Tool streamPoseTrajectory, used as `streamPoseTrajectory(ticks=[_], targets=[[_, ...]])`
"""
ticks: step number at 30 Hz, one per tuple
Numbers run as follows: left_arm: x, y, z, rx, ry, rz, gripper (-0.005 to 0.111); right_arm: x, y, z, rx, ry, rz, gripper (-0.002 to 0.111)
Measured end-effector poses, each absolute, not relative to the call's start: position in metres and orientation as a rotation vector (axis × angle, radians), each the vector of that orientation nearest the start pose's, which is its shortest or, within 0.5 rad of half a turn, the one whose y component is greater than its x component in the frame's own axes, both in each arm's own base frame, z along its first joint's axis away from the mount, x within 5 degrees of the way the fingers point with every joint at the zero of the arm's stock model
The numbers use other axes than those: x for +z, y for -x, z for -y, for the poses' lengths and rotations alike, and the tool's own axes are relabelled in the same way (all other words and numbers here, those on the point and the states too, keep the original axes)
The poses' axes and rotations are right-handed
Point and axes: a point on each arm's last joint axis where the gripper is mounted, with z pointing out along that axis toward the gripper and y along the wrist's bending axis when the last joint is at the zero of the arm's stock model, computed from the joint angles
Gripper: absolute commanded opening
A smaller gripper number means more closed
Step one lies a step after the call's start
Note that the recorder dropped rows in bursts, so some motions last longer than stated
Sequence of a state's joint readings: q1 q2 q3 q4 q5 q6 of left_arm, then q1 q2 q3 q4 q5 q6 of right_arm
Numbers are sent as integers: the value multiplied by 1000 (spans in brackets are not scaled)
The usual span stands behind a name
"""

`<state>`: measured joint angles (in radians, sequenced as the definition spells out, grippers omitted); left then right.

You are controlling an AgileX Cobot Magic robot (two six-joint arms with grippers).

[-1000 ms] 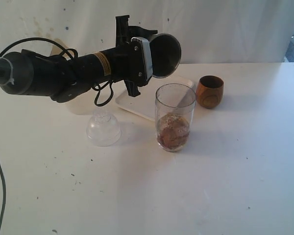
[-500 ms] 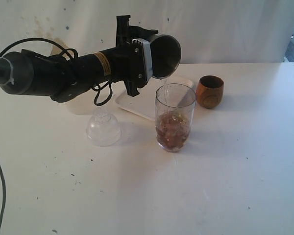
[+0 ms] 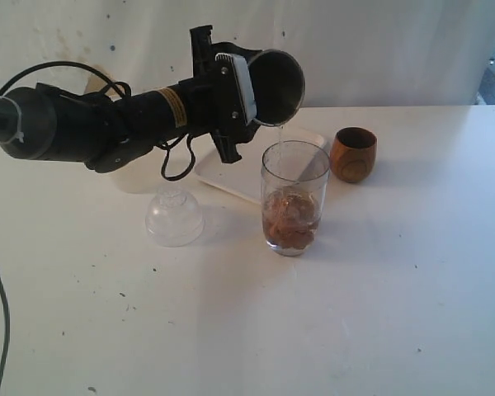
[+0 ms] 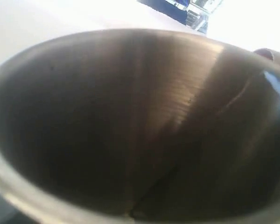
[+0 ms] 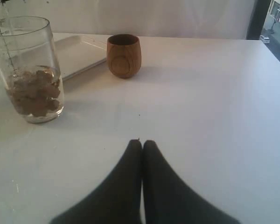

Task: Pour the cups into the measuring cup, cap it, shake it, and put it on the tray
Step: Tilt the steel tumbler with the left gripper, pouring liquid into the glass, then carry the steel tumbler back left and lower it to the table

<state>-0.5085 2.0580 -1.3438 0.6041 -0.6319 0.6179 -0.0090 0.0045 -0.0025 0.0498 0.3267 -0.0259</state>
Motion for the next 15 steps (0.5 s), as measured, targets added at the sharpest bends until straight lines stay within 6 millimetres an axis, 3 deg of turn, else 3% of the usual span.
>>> streamPoseTrajectory(ticks=[9,15], targets=[[218,-394,254,-234,-1064,-1269,0,184,-54,-1,23,-16,-1812,0],[219,-395,253,-428,-875,-1411,0,184,-54,-1,23,-16,-1812,0]])
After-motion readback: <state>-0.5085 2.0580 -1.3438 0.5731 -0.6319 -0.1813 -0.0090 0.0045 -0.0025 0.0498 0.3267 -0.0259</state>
